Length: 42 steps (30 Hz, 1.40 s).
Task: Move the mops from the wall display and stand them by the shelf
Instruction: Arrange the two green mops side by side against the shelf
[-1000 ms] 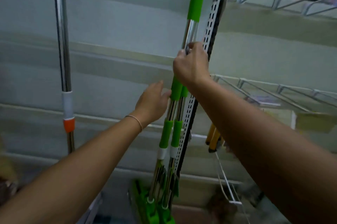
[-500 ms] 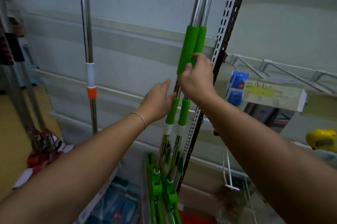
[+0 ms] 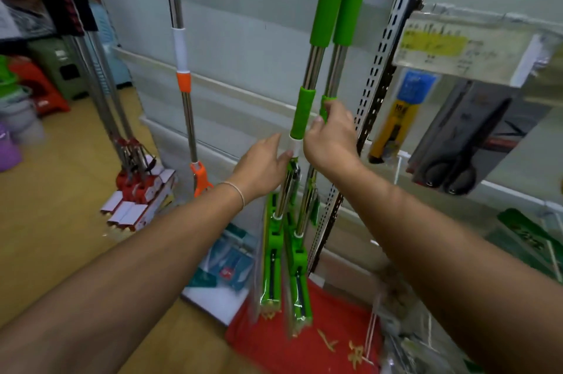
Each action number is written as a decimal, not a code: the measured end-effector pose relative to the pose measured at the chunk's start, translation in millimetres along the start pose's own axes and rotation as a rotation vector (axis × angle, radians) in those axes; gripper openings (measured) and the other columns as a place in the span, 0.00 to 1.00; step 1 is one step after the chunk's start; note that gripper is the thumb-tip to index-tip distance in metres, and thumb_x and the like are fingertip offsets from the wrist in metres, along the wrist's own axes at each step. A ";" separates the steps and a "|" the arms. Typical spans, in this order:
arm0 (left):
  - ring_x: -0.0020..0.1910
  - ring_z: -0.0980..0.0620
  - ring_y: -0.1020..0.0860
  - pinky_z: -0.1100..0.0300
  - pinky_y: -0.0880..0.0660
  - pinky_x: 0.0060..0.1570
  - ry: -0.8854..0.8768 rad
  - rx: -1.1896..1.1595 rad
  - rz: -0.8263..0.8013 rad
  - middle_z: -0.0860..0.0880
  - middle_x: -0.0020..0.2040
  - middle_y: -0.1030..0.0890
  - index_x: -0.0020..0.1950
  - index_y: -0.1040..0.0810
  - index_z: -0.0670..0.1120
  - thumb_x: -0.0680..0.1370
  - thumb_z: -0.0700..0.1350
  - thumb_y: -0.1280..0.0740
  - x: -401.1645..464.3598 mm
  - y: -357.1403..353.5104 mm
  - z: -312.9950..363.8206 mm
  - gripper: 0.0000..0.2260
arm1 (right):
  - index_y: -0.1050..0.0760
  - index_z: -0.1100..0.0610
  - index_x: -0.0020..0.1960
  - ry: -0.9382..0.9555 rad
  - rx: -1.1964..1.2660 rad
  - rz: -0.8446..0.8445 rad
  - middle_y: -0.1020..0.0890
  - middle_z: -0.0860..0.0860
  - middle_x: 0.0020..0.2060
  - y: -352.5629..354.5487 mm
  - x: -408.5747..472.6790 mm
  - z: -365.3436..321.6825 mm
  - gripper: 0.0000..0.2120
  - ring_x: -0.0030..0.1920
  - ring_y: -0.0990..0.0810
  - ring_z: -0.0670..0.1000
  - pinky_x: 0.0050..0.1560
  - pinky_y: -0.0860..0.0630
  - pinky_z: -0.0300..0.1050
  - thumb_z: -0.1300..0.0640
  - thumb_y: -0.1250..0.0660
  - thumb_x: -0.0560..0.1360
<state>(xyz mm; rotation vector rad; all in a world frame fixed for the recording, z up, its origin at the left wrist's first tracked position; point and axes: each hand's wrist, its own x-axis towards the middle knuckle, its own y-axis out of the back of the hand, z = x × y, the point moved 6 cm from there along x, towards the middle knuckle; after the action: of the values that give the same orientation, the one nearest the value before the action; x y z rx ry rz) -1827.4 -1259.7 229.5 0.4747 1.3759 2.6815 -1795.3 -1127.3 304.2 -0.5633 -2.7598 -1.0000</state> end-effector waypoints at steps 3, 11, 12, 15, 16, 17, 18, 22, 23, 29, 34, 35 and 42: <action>0.60 0.37 0.25 0.48 0.27 0.58 0.026 -0.013 -0.021 0.35 0.62 0.24 0.71 0.34 0.39 0.80 0.51 0.39 -3.9 -10.1 -12.0 0.23 | 0.35 0.58 0.73 -0.048 0.007 -0.004 0.31 0.55 0.70 -11.8 -12.4 16.5 0.20 0.69 0.31 0.53 0.67 0.37 0.42 0.59 0.44 0.82; 0.60 0.39 0.25 0.51 0.28 0.60 0.108 -0.174 -0.115 0.39 0.61 0.22 0.72 0.34 0.40 0.80 0.46 0.38 -12.0 -59.0 -47.2 0.22 | 0.38 0.61 0.74 -0.145 -0.072 -0.091 0.32 0.59 0.70 -60.5 -49.8 96.3 0.22 0.71 0.33 0.57 0.70 0.38 0.46 0.61 0.43 0.80; 0.60 0.41 0.24 0.53 0.28 0.61 0.140 -0.235 -0.117 0.41 0.59 0.22 0.72 0.33 0.40 0.80 0.44 0.39 -13.6 -64.4 -50.3 0.20 | 0.39 0.61 0.75 -0.132 -0.095 -0.106 0.32 0.59 0.71 -65.8 -53.0 106.0 0.23 0.71 0.34 0.57 0.71 0.39 0.47 0.60 0.43 0.81; 0.60 0.45 0.24 0.55 0.29 0.63 0.196 -0.361 -0.106 0.44 0.60 0.22 0.71 0.32 0.41 0.81 0.42 0.38 -12.0 -75.6 -52.4 0.19 | 0.40 0.59 0.76 -0.079 -0.122 -0.118 0.33 0.58 0.72 -77.3 -51.7 131.8 0.23 0.72 0.36 0.56 0.72 0.41 0.47 0.59 0.44 0.81; 0.61 0.46 0.24 0.54 0.29 0.64 0.196 -0.387 -0.099 0.45 0.60 0.23 0.71 0.32 0.42 0.81 0.42 0.38 -9.2 -78.7 -51.6 0.18 | 0.41 0.59 0.76 -0.073 -0.121 -0.119 0.34 0.57 0.72 -80.4 -48.3 140.6 0.23 0.72 0.37 0.55 0.72 0.42 0.46 0.59 0.44 0.82; 0.61 0.47 0.25 0.53 0.30 0.65 0.195 -0.405 -0.092 0.48 0.59 0.23 0.70 0.32 0.42 0.80 0.42 0.38 -6.6 -81.5 -49.6 0.18 | 0.41 0.58 0.77 -0.074 -0.115 -0.122 0.35 0.56 0.73 -83.5 -44.4 150.2 0.24 0.73 0.38 0.55 0.72 0.42 0.46 0.58 0.44 0.82; 0.62 0.48 0.25 0.54 0.30 0.65 0.194 -0.420 -0.080 0.50 0.57 0.24 0.70 0.31 0.43 0.80 0.41 0.38 -3.6 -84.3 -47.6 0.17 | 0.42 0.57 0.77 -0.077 -0.105 -0.128 0.35 0.55 0.73 -86.7 -40.3 159.8 0.24 0.73 0.39 0.54 0.72 0.43 0.46 0.58 0.44 0.82; 0.59 0.48 0.24 0.54 0.27 0.60 0.187 -0.407 0.007 0.49 0.56 0.21 0.62 0.27 0.49 0.78 0.41 0.35 5.5 -94.9 -41.1 0.13 | 0.43 0.60 0.78 -0.058 -0.077 -0.167 0.37 0.57 0.75 -103.2 -25.3 193.8 0.26 0.76 0.41 0.55 0.73 0.48 0.42 0.57 0.42 0.82; 0.58 0.48 0.23 0.55 0.27 0.58 0.200 -0.406 0.025 0.48 0.56 0.20 0.60 0.27 0.50 0.78 0.42 0.35 6.6 -97.7 -39.7 0.12 | 0.43 0.61 0.78 -0.062 -0.070 -0.181 0.37 0.57 0.76 -107.2 -21.9 201.2 0.27 0.76 0.41 0.56 0.73 0.48 0.42 0.58 0.41 0.81; 0.47 0.52 0.24 0.61 0.32 0.46 0.336 -0.407 0.135 0.51 0.50 0.20 0.59 0.29 0.51 0.76 0.47 0.32 18.0 -110.2 -35.8 0.13 | 0.43 0.61 0.77 -0.032 -0.024 -0.283 0.35 0.57 0.75 -120.2 -5.9 214.3 0.26 0.76 0.39 0.55 0.72 0.47 0.40 0.59 0.41 0.81; 0.41 0.53 0.29 0.63 0.36 0.40 0.322 -0.310 0.171 0.51 0.44 0.24 0.57 0.30 0.46 0.77 0.47 0.33 26.8 -113.6 -35.9 0.12 | 0.41 0.58 0.77 -0.048 0.054 -0.291 0.33 0.54 0.74 -127.4 -3.9 222.7 0.25 0.75 0.37 0.53 0.73 0.44 0.41 0.59 0.41 0.81; 0.41 0.52 0.29 0.64 0.36 0.39 0.311 -0.299 0.171 0.50 0.44 0.24 0.57 0.30 0.45 0.77 0.46 0.33 27.6 -114.8 -36.2 0.12 | 0.41 0.59 0.77 -0.055 0.064 -0.293 0.33 0.54 0.74 -129.7 -4.3 225.6 0.25 0.75 0.37 0.53 0.73 0.43 0.42 0.59 0.42 0.82; 0.42 0.49 0.28 0.58 0.32 0.42 0.293 -0.246 0.097 0.47 0.47 0.26 0.57 0.35 0.43 0.78 0.45 0.36 28.2 -116.9 -33.1 0.12 | 0.36 0.59 0.75 -0.038 0.086 -0.306 0.27 0.56 0.68 -131.0 -8.4 227.2 0.21 0.63 0.32 0.46 0.64 0.39 0.35 0.62 0.43 0.82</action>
<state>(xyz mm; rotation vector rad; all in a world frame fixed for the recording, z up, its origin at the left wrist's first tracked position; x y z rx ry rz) -1871.6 -1210.2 123.8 0.1314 1.0785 3.0425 -1843.0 -1076.3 51.3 -0.1498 -2.9667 -0.9267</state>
